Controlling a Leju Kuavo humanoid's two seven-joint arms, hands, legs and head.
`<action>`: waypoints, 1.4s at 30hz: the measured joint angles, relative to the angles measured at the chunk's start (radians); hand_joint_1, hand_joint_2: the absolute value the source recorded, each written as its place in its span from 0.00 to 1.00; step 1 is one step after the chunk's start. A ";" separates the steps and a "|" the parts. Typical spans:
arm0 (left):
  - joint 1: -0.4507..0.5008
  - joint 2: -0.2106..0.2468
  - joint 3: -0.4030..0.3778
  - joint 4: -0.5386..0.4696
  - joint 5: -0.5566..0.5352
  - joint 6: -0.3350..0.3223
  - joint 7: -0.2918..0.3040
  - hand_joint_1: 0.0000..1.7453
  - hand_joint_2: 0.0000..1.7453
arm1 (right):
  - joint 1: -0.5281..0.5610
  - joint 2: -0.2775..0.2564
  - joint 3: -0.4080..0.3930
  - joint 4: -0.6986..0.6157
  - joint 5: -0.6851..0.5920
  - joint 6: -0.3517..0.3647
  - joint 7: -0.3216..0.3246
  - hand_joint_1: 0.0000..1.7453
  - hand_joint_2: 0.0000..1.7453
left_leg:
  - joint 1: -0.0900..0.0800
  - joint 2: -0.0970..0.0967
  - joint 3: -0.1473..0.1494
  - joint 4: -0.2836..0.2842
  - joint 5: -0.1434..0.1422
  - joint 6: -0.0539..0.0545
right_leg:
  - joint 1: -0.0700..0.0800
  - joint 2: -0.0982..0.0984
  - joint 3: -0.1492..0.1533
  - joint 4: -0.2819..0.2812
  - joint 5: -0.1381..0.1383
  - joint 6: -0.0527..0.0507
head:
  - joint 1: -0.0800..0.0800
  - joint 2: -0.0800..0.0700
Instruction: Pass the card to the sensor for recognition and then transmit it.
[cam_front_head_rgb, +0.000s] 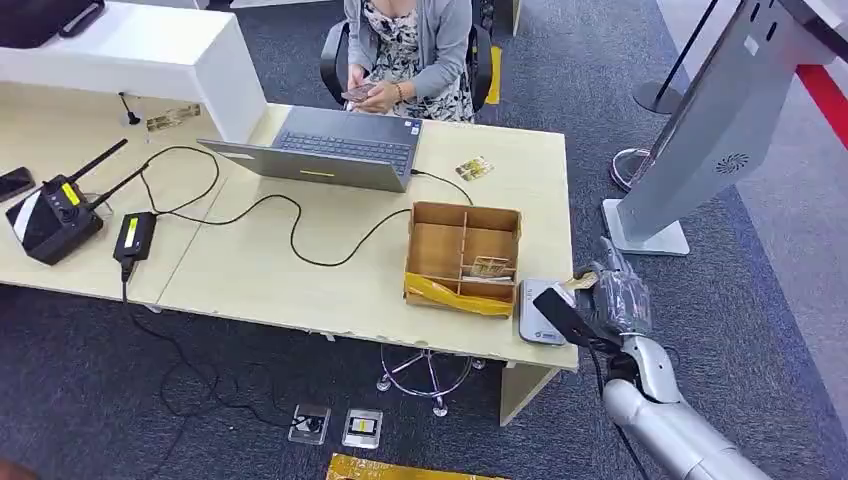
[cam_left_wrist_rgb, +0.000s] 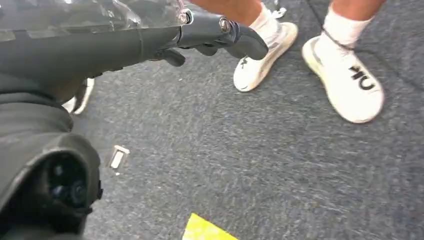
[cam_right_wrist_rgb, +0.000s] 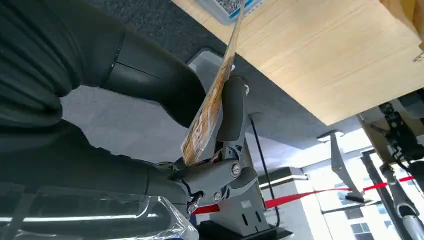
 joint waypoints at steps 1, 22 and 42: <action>0.000 -0.001 0.000 0.000 0.000 0.001 0.007 0.00 0.00 | 0.001 0.001 0.002 0.001 -0.001 0.000 -0.003 1.00 1.00 | 0.000 0.000 0.000 0.000 0.000 0.000 | 0.000 0.000 0.000 0.000 0.000 0.000 | 0.000 0.000; 0.000 -0.017 0.000 0.000 -0.007 0.011 -0.003 0.00 0.00 | 0.012 0.022 0.063 0.073 -0.058 0.007 -0.015 1.00 1.00 | 0.000 0.000 0.000 0.000 0.000 0.000 | 0.000 0.000 0.000 0.000 0.000 0.000 | 0.000 0.000; 0.000 -0.014 0.000 0.000 -0.017 0.014 -0.003 0.00 0.00 | -0.004 0.032 0.069 0.179 -0.146 -0.016 -0.056 1.00 1.00 | 0.000 0.000 0.006 0.000 0.000 0.000 | 0.000 0.001 0.005 0.000 0.000 0.000 | 0.000 0.000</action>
